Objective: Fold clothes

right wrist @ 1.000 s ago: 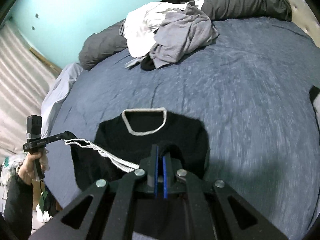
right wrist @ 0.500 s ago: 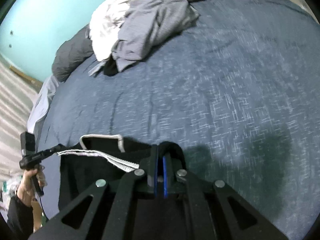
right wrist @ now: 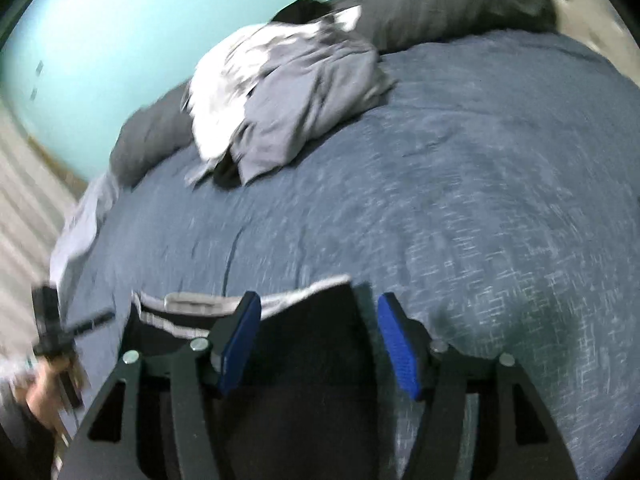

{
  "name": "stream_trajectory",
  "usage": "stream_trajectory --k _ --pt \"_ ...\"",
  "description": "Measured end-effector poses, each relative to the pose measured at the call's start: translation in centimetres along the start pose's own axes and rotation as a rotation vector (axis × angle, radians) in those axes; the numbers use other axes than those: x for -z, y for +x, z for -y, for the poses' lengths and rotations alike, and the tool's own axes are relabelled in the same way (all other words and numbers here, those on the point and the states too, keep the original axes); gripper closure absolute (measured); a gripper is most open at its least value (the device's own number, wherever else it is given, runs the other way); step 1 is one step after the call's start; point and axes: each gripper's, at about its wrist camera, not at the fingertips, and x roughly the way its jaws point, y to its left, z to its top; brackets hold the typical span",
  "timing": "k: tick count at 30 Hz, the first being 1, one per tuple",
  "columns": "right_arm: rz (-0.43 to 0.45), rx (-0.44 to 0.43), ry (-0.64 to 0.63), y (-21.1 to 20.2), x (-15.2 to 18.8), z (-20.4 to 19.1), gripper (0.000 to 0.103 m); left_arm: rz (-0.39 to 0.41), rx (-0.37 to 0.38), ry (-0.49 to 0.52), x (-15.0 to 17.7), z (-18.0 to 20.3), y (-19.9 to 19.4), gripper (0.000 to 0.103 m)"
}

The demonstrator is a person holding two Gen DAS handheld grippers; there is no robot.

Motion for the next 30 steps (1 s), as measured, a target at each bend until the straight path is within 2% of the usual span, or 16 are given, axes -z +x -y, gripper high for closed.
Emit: stream_trajectory --k 5,11,12,13,14,17,19,23,27,30 --pt "-0.065 0.053 -0.066 2.5 1.5 -0.1 0.041 -0.016 -0.033 0.024 0.3 -0.3 2.0 0.059" --pt "-0.103 0.091 -0.142 5.6 2.4 -0.1 0.043 -0.019 -0.011 0.018 0.3 -1.4 4.6 0.059" --pt "-0.101 0.091 -0.151 5.8 2.4 -0.1 0.048 -0.018 -0.003 0.018 0.3 -1.4 4.9 0.062" --pt "-0.100 0.091 -0.160 6.1 2.5 -0.1 0.065 -0.016 0.009 0.023 0.3 -1.3 5.0 0.077" --pt "-0.098 0.092 -0.169 6.3 2.6 -0.1 0.076 -0.014 0.021 0.028 0.4 -1.2 5.0 0.085" --pt "-0.105 0.105 -0.197 6.9 2.7 -0.6 0.093 0.003 0.042 0.033 0.4 -1.2 4.6 0.089" --pt "-0.065 0.133 -0.213 6.0 2.5 -1.1 0.096 0.024 0.042 0.027 0.3 -1.4 3.6 0.094" --pt "0.036 0.183 -0.151 3.4 1.2 0.0 0.099 0.065 0.037 0.001 0.2 -2.1 1.7 0.094" --pt "0.033 0.214 -0.108 3.1 0.7 1.3 0.099 0.069 0.043 -0.050 0.2 -3.4 1.3 0.094" --pt "0.003 0.237 -0.088 4.5 0.8 1.9 0.099 0.032 0.028 -0.071 0.2 -3.8 2.6 0.094"
